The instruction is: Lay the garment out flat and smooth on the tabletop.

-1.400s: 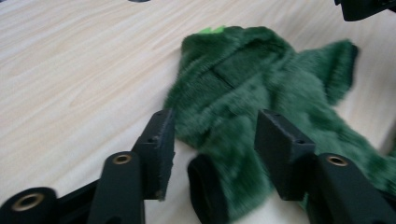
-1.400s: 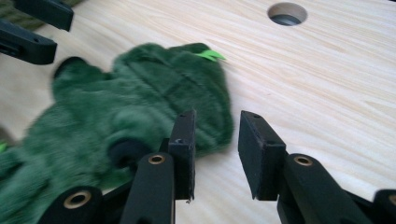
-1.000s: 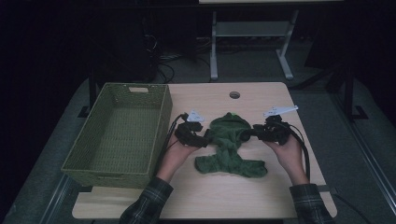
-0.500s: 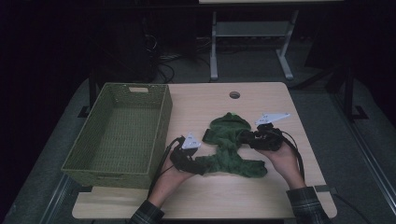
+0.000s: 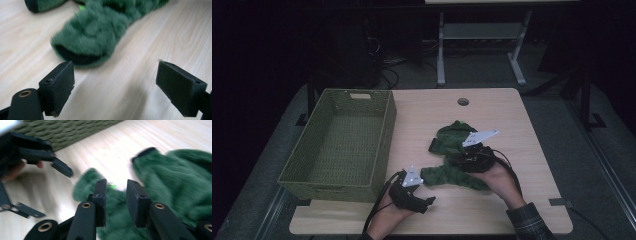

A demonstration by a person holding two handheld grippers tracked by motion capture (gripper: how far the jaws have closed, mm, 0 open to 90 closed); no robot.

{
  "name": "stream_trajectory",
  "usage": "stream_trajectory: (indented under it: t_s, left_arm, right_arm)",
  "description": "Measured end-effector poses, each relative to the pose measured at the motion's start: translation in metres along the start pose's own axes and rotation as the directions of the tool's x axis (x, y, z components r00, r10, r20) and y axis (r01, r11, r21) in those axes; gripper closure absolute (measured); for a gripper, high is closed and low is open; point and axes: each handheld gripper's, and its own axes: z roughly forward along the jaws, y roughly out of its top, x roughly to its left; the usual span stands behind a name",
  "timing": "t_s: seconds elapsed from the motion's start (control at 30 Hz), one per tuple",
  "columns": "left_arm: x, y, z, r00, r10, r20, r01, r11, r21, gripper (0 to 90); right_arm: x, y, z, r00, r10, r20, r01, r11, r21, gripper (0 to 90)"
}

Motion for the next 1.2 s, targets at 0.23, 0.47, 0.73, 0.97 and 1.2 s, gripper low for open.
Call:
stream_trajectory:
  t_s: [0.23,0.47,0.73,0.97,1.2]
  left_arm:
    - [0.0,-0.011,0.001,0.9994,0.017,-0.031,-0.017,0.9998,0.007,13.9]
    - [0.002,-0.016,0.001,0.9994,0.032,-0.014,-0.033,0.9994,-0.009,12.7]
    - [0.003,-0.016,0.001,0.9993,0.036,-0.012,-0.037,0.9993,-0.009,12.7]
    - [0.003,-0.016,0.001,0.9994,0.032,-0.01,-0.032,0.9994,-0.009,12.7]
    - [0.002,-0.016,0.001,0.9995,0.031,-0.009,-0.031,0.9995,-0.01,12.7]
  right_arm:
    - [0.018,0.005,0.016,0.9983,-0.02,-0.056,0.02,1.0,0.008,75.2]
    - [0.037,0.007,0.038,0.9941,-0.057,-0.092,0.061,0.997,0.038,77.4]
    - [0.051,0.003,0.065,0.9922,-0.087,-0.09,0.094,0.992,0.086,75.3]
    - [0.056,-0.004,0.084,0.993,-0.11,-0.043,0.115,0.984,0.137,70.2]
    - [0.059,-0.011,0.089,0.9879,-0.154,0.017,0.151,0.979,0.141,79.3]
